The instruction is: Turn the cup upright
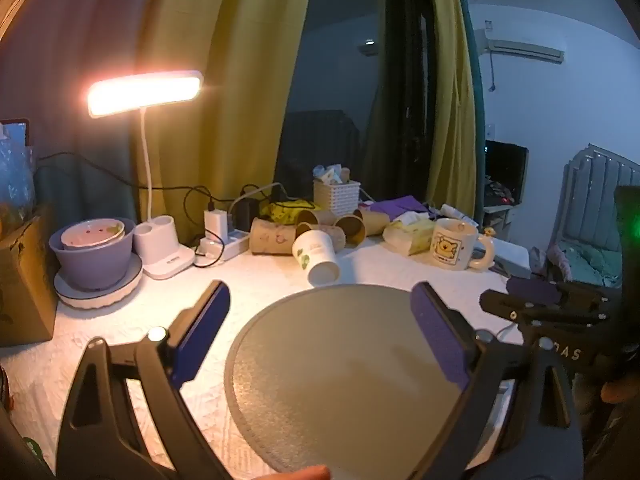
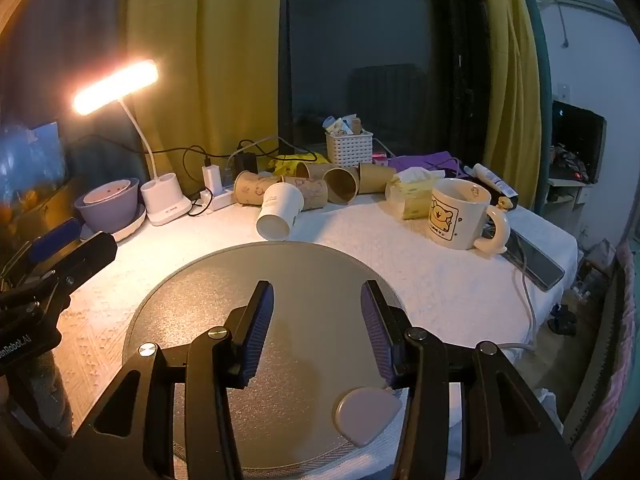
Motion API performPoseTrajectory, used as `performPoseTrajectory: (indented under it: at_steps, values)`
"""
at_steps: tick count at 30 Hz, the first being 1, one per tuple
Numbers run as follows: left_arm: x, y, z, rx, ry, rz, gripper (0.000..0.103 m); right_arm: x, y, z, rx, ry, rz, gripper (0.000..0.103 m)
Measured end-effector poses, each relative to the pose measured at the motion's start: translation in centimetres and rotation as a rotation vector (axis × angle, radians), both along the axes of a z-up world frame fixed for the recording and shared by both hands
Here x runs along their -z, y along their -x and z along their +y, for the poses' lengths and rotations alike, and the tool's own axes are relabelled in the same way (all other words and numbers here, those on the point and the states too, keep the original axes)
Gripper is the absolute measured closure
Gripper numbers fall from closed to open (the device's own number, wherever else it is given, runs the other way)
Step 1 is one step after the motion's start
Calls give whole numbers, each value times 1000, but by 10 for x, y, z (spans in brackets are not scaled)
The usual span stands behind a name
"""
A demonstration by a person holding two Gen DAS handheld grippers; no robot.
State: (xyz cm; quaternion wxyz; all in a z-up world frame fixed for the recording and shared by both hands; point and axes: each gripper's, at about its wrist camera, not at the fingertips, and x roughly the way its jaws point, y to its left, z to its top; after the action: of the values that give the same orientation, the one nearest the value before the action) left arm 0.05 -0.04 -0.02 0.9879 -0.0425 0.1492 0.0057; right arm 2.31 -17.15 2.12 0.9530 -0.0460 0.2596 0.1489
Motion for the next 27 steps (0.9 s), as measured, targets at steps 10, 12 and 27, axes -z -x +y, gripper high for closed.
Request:
performPoseTrajectory:
  at_steps: [10,12,27]
  values:
    - [-2,0,-3,3,-4,-7,10,1,0,0,-1,-1,-1,55]
    - [-1,0,-3,3,-3,-7,10,1,0,0,-1,-1,-2,55]
    - [-1,0,-2,4,-3,-7,10,2,-1,0,-1,-3,3,55]
